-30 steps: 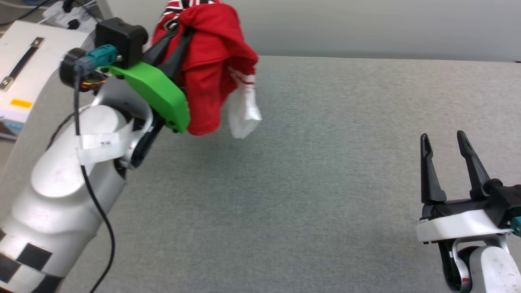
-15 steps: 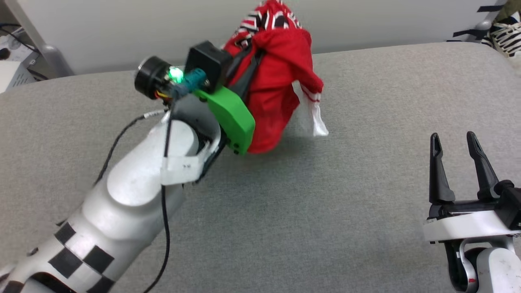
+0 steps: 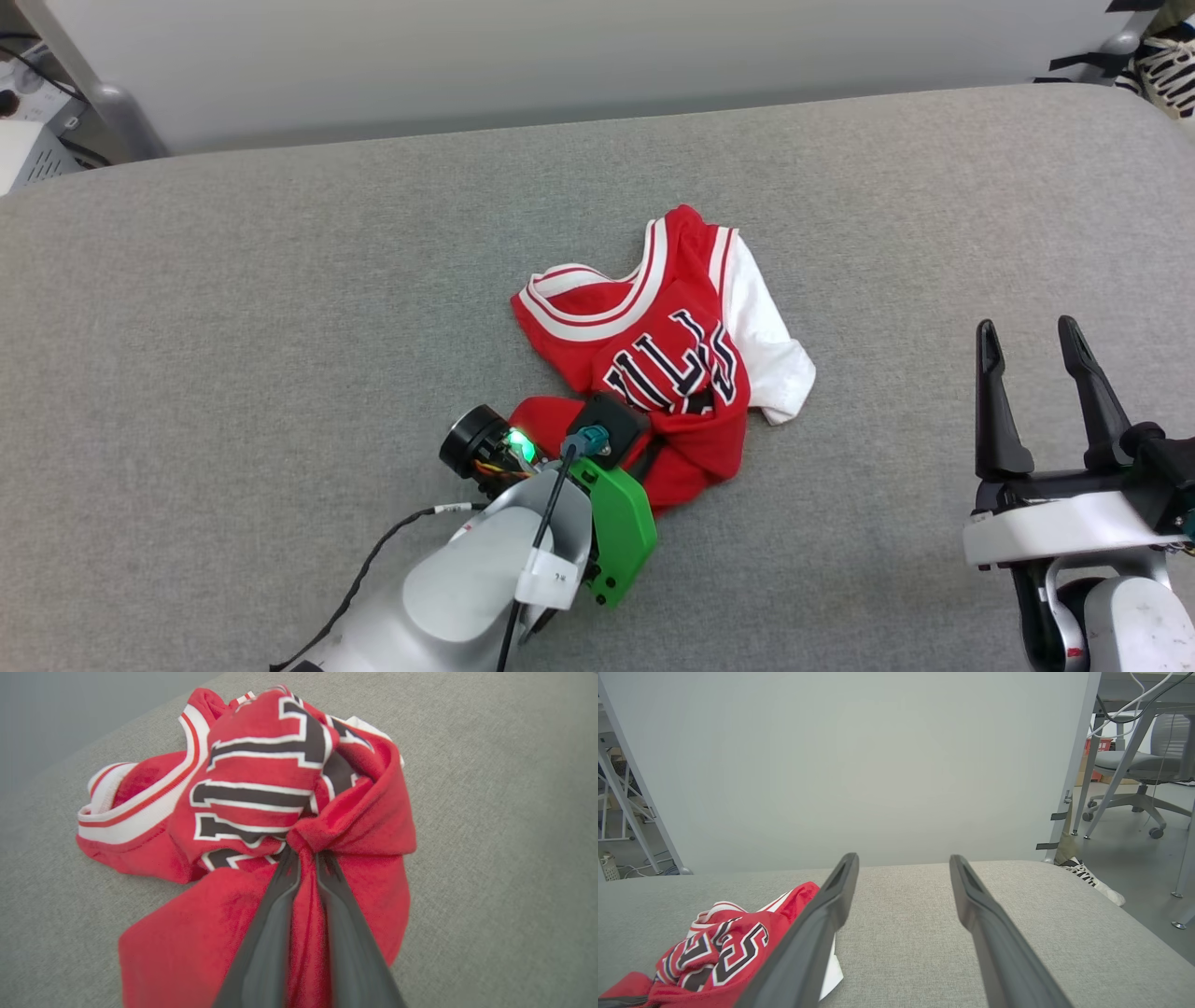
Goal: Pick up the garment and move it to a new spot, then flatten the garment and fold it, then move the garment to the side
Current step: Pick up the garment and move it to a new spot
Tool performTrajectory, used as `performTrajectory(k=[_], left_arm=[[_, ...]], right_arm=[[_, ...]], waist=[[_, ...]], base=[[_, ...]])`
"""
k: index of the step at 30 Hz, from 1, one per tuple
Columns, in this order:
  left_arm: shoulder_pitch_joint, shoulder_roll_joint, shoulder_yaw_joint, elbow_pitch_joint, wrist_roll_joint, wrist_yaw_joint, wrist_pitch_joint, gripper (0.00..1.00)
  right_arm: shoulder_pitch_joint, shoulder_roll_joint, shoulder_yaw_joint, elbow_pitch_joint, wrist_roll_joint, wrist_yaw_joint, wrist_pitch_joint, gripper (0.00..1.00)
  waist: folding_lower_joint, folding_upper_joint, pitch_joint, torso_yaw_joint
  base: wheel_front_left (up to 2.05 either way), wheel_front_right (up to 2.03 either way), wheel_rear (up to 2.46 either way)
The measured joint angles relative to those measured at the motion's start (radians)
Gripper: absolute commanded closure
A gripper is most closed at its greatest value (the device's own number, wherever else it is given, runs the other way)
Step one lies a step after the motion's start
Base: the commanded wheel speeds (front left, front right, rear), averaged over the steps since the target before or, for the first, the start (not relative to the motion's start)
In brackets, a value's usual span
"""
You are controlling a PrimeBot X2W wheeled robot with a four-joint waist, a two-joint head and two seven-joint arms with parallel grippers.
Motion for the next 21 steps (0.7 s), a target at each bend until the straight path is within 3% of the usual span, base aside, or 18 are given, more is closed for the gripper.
performTrajectory(k=[1, 13, 17, 21], left_arm=[[0.0, -0.01, -0.003, 0.014, 0.0, -0.004, -0.003, 0.0], [0.0, -0.036, 0.035, 0.032, -0.029, -0.012, -0.104, 0.0], [0.0, -0.013, 0.058, -0.03, -0.034, 0.004, -0.13, 0.0], [0.006, 0.044, 0.114, -0.108, -0.047, 0.052, -0.159, 0.0]], right_arm=[[0.0, 0.0, 0.002, 0.005, 0.0, 0.0, 0.0, 0.0], [0.036, 0.0, -0.007, 0.044, -0.002, 0.0, 0.0, 0.0], [0.05, 0.0, -0.017, 0.047, -0.003, 0.0, 0.0, 0.0], [0.06, 0.001, -0.019, 0.054, -0.004, 0.0, 0.0, 0.0]], waist=[[0.0, 0.0, 0.0, 0.006], [0.0, 0.0, -0.05, 0.076], [0.0, 0.0, -0.073, 0.113], [0.0, 0.0, -0.099, 0.148]], base=[[0.0, 0.0, 0.0], [0.0, 0.0, 0.0], [0.0, 0.0, 0.0], [0.0, 0.0, 0.0]])
